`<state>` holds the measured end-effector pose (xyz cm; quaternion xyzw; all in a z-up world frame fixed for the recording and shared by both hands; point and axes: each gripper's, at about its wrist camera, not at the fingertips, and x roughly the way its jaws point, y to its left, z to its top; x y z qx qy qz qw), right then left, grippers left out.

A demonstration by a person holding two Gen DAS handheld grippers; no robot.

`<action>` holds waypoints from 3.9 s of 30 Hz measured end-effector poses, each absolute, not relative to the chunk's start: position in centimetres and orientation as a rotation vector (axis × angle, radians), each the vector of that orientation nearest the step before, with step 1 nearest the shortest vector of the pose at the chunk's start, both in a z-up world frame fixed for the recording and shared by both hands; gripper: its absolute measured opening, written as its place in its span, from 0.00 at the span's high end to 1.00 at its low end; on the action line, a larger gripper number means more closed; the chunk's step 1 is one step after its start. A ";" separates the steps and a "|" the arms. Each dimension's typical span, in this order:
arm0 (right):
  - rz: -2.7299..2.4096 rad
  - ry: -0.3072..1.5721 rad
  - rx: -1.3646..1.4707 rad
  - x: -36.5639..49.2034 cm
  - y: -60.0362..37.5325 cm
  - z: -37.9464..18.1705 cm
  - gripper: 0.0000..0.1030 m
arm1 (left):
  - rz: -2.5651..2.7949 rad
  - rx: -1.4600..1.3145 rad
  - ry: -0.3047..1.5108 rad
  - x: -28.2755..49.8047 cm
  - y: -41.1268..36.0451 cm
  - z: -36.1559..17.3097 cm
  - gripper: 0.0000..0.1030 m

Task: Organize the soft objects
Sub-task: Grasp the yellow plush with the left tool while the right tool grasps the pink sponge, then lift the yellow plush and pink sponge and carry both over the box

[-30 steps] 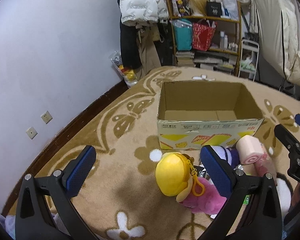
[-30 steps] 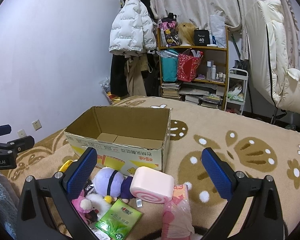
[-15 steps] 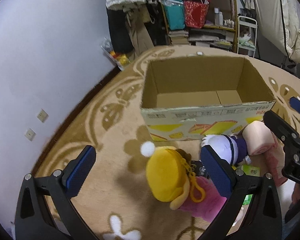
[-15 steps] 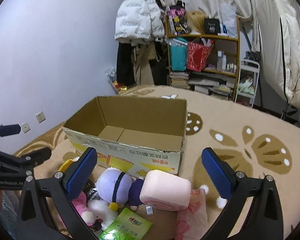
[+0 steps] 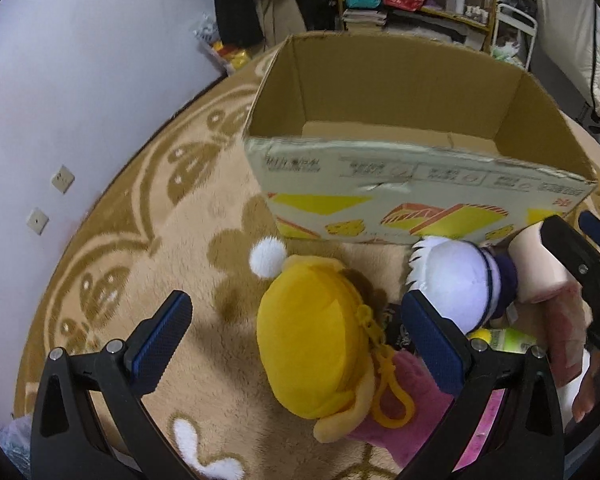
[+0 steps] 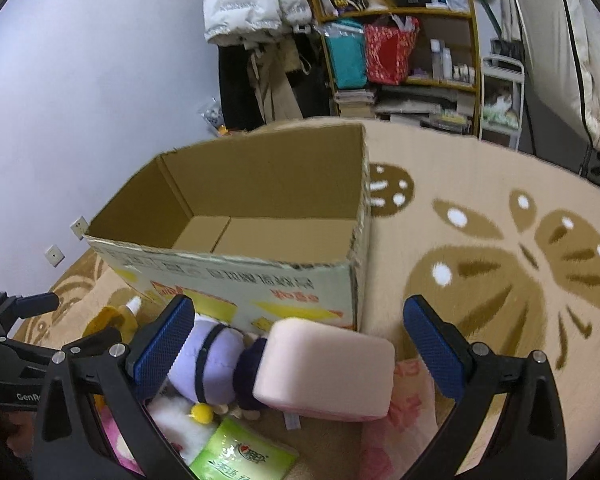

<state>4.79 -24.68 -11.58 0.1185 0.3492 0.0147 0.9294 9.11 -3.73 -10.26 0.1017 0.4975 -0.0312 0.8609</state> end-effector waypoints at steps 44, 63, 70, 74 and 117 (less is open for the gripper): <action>0.091 0.766 0.385 1.9 -26.2 -11.9 0.36 | -0.112 -0.135 0.926 6.9 1.9 -7.3 0.59; 0.101 0.471 0.379 -1.8 -26.4 -5.8 0.36 | -0.158 -0.048 0.591 4.9 0.5 0.4 0.59; 0.090 0.419 0.352 -1.1 -26.5 -4.8 0.36 | -0.172 0.007 0.527 5.7 -0.7 2.1 0.59; 0.083 0.399 0.330 -0.3 -26.3 -4.3 0.36 | -0.177 0.045 0.498 6.1 -1.6 2.7 0.59; 0.142 0.435 0.126 9.1 -24.4 -6.2 0.35 | -0.205 0.026 0.547 15.5 -5.8 -0.7 0.58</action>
